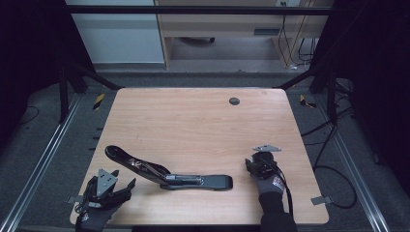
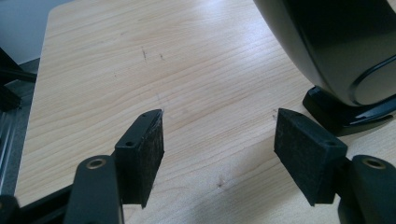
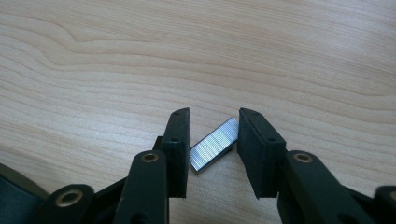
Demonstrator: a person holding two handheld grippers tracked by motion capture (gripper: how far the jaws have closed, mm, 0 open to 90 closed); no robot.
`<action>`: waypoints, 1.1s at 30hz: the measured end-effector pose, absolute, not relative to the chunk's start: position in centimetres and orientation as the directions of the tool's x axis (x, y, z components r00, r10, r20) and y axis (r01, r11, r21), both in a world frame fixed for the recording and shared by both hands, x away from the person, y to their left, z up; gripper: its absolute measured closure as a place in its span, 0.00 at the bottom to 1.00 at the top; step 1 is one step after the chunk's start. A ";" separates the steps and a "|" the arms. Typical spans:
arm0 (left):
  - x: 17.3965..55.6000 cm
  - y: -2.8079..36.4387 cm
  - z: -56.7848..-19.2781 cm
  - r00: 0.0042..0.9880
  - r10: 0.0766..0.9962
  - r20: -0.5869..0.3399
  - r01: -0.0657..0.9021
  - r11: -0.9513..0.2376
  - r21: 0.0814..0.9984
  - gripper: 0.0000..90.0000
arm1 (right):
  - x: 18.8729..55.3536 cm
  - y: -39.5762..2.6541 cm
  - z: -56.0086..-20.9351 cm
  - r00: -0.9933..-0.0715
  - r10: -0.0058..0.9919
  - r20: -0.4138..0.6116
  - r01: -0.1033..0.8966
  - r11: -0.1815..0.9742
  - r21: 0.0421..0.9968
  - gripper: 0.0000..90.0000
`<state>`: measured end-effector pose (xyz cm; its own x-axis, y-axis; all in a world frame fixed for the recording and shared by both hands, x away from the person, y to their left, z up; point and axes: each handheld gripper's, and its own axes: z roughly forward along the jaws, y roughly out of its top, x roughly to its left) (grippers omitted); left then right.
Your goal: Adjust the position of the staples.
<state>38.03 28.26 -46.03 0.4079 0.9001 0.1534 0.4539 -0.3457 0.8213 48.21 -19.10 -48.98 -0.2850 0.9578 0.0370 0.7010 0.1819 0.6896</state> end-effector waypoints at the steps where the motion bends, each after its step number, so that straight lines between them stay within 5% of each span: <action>1: 38.0 28.3 -46.0 0.408 0.900 0.154 0.453 -0.346 0.822 0.36 | 48.2 -19.1 -49.0 -0.283 0.958 0.040 0.703 0.180 0.688 0.75; 7: 38.0 28.3 -46.0 0.410 0.899 0.153 0.454 -0.347 0.821 0.36 | 48.2 -19.3 -49.0 -0.279 0.960 0.034 0.712 0.183 0.679 0.86; 33: 38.0 28.2 -46.0 0.418 0.894 0.160 0.459 -0.359 0.812 0.36 | 43.7 -23.6 -48.5 -0.459 0.888 0.022 0.677 0.333 0.656 0.87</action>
